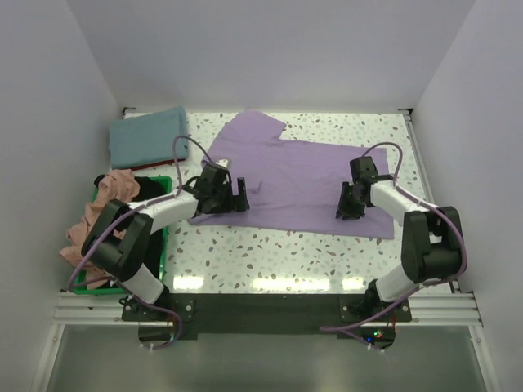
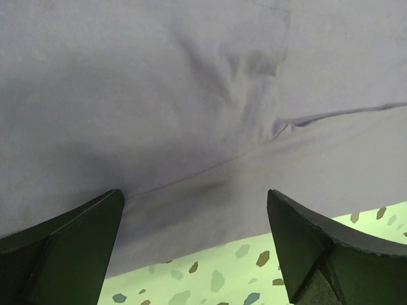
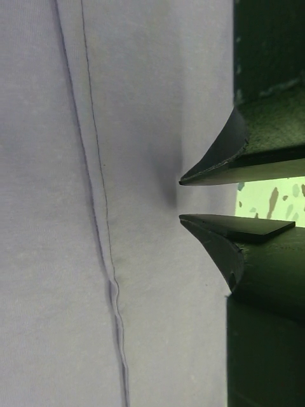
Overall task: Fold and stack the t-shirts
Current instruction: Fold the tshirt
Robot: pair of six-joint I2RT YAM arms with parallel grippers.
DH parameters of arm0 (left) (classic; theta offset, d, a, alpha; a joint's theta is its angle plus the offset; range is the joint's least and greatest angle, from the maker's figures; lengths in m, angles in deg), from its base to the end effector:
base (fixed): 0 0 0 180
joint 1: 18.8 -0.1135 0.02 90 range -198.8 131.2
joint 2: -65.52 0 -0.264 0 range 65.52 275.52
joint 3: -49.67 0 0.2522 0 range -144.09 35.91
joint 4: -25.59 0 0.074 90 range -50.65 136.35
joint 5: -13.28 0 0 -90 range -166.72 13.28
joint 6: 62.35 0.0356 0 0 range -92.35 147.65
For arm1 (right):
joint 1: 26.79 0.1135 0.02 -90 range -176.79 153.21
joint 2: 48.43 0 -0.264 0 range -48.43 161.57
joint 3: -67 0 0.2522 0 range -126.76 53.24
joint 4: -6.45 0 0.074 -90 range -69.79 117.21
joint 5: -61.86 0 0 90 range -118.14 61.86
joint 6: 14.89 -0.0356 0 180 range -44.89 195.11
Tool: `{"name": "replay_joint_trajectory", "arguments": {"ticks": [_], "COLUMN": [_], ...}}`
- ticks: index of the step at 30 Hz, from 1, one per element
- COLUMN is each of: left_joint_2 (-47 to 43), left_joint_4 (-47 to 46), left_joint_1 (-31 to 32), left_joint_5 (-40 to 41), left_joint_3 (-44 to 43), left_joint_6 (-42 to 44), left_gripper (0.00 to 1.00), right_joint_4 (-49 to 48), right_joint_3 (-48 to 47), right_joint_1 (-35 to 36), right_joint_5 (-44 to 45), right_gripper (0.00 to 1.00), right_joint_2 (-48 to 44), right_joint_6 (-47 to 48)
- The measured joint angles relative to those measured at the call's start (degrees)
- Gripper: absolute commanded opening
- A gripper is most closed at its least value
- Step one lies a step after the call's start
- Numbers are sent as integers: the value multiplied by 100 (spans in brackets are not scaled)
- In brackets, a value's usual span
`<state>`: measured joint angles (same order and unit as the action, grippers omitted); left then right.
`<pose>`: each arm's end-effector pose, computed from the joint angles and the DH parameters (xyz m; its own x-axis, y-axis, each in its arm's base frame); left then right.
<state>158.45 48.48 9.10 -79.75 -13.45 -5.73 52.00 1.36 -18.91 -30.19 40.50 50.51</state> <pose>0.2808 -0.1508 0.1646 -0.8597 -0.1665 -0.4829 0.0270 0.9292 -0.3685 0.2834 0.0405 0.1755 -0.9023 0.2951 -0.3143 0.2483 0.9517 0.1806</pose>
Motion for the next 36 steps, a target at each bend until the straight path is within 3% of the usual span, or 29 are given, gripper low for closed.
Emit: {"name": "replay_joint_trajectory", "arguments": {"ticks": [13,24,31,36], "left_joint_2": [-802,-2090,-2820,-3134], "left_joint_4": [-1113,-1078,-367,632], "left_joint_1": [2,37,44,44], "left_joint_5": [55,-111,-227,-155], "left_joint_3": [1257,2363,2588,2371], "left_joint_6": [-55,-533,-763,-772], "left_gripper": [100,100,100,100], "right_joint_4": [-439,282,925,1410], "right_joint_3": [732,1246,1519,1093], "right_joint_1": [0,11,37,37], "right_joint_5": [-26,-249,-348,-348], "right_gripper": [28,28,29,29], "right_joint_2": [-319,-964,-1469,-1519], "right_joint_6": [-184,-634,-739,-730]}}
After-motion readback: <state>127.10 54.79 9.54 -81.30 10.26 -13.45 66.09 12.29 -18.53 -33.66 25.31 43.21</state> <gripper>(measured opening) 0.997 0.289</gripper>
